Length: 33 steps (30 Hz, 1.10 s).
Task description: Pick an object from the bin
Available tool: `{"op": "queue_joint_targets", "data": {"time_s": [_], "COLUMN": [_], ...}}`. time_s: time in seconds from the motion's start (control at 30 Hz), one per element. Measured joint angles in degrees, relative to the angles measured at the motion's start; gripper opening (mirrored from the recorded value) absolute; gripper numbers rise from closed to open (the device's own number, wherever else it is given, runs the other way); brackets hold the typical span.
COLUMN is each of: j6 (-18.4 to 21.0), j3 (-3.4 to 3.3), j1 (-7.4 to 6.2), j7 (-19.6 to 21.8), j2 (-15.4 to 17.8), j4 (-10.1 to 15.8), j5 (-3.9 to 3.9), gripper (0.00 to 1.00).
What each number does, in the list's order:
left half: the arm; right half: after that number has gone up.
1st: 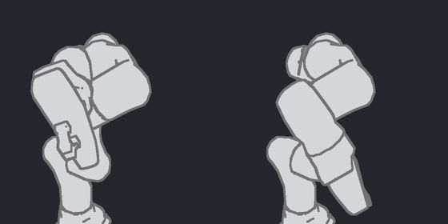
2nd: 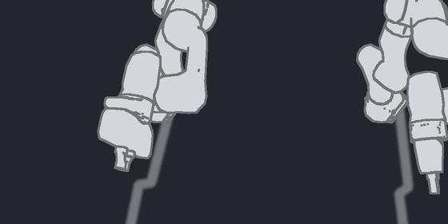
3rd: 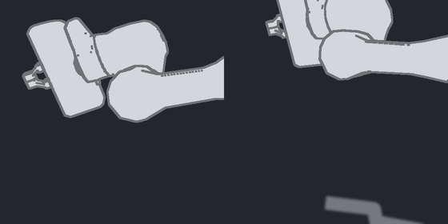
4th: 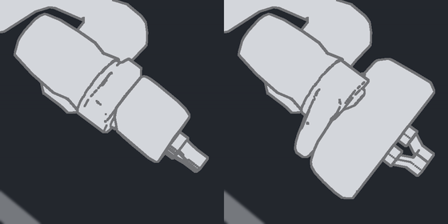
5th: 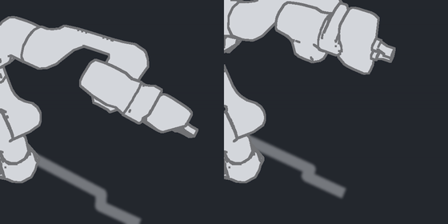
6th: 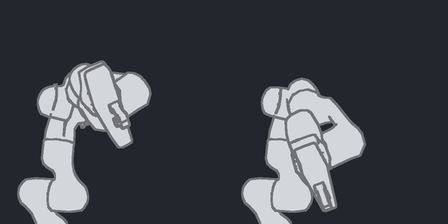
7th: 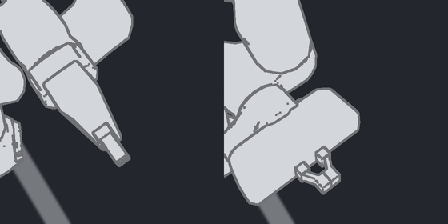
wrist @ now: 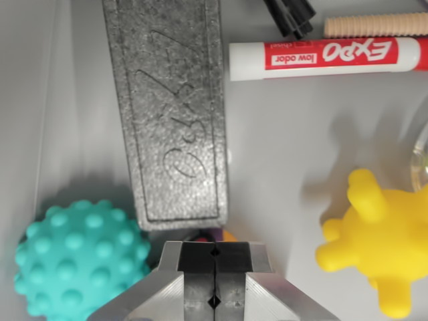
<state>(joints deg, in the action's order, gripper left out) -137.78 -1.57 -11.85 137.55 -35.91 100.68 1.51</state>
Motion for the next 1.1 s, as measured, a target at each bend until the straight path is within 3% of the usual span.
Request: {"op": "queue_joint_targets", "data": {"time_s": [0.53,1.1], "j6": [6.8,15.0], "j3": [-0.20,-0.33], "j1": [-0.09,-0.11], "j7": [0.0,0.2], "j2": [6.3,11.5], "j4": [-0.2,-2.8], "j5": [-0.06,-0.20], "gripper": [0.00,0.00]}}
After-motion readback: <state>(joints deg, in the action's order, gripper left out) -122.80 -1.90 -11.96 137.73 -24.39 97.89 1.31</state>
